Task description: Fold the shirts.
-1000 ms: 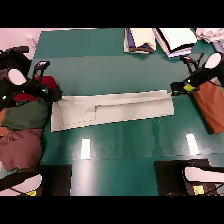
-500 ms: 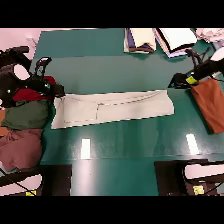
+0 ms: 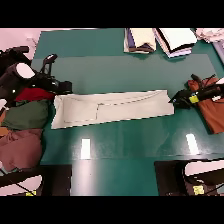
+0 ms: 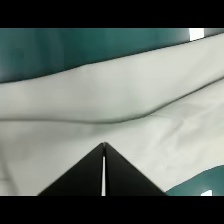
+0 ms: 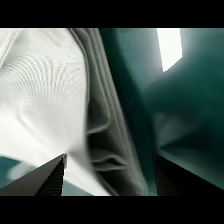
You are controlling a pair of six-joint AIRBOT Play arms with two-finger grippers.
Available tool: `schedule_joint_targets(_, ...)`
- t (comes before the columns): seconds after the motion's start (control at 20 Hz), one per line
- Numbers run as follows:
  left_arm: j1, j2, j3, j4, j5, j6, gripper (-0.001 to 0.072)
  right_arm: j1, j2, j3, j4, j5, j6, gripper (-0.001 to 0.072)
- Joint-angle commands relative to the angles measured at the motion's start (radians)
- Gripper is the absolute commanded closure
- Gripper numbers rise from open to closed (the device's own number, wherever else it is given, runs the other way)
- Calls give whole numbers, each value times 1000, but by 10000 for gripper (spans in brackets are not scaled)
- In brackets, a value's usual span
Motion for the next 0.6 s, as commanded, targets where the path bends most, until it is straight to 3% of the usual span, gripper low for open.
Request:
schedule_joint_targets(0.0, -111, -1, 0, -33, 81, -29, 679, 40, -53, -51, 102, -71, -53, 131)
schedule_joint_targets(0.1, -176, -9, 0, -33, 127, -48, 679, 93, -62, -22, 102, -106, -62, 334)
schedule_joint_targets(0.15, -205, -20, 0, -33, 151, -61, 680, 115, -56, -3, 101, -121, -65, 521)
schedule_joint_targets(0.2, -236, -39, 1, -34, 173, -74, 680, 132, -47, 20, 99, -122, -69, 661)
schedule_joint_targets(0.25, -263, -61, 2, -34, 189, -77, 680, 145, -33, 48, 99, -116, -69, 695)
schedule_joint_targets(0.4, -335, -184, 65, -37, 196, -77, 680, 179, 45, 166, 100, -61, -61, 695)
schedule_joint_targets(0.55, -387, -333, 186, -46, 181, -77, 680, 243, 145, 294, 101, -39, 26, 695)
